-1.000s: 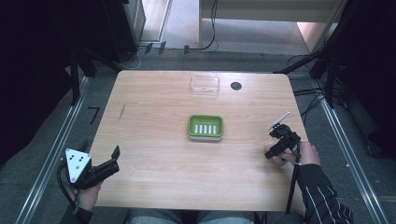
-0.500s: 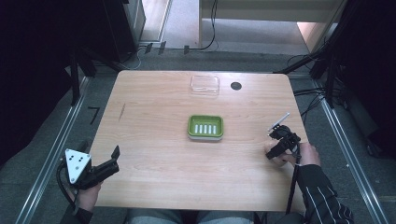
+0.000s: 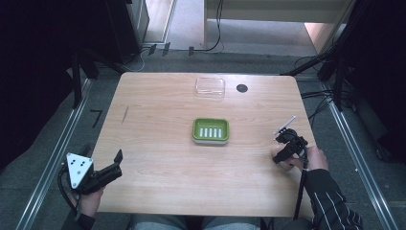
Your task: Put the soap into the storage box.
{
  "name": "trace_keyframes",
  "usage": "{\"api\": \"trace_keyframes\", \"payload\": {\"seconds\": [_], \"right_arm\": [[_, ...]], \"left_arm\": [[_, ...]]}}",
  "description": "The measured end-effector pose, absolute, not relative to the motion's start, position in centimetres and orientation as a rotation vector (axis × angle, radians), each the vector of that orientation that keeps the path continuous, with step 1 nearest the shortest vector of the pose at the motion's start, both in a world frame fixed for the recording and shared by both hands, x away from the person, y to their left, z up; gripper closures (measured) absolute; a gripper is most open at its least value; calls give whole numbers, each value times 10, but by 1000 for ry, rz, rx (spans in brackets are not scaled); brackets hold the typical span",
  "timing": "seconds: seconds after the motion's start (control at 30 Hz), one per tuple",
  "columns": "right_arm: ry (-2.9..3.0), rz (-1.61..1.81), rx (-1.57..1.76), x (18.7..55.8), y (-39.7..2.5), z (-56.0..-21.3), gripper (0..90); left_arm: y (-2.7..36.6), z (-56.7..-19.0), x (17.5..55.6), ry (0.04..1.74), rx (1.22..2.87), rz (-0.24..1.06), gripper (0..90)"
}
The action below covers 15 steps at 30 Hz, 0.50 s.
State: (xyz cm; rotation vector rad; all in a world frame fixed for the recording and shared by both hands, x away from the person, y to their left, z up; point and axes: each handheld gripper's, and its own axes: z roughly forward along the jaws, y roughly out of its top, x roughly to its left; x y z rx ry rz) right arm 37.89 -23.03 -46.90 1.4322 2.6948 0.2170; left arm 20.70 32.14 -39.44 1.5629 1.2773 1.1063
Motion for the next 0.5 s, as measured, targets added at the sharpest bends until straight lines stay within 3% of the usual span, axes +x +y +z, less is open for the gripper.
{"api": "trace_keyframes", "payload": {"seconds": [0.5], "right_arm": [[2721, 251, 1372, 377, -223, -455, 338]], "left_arm": [[321, -395, 208, 1278, 1571, 1100, 63]]}}
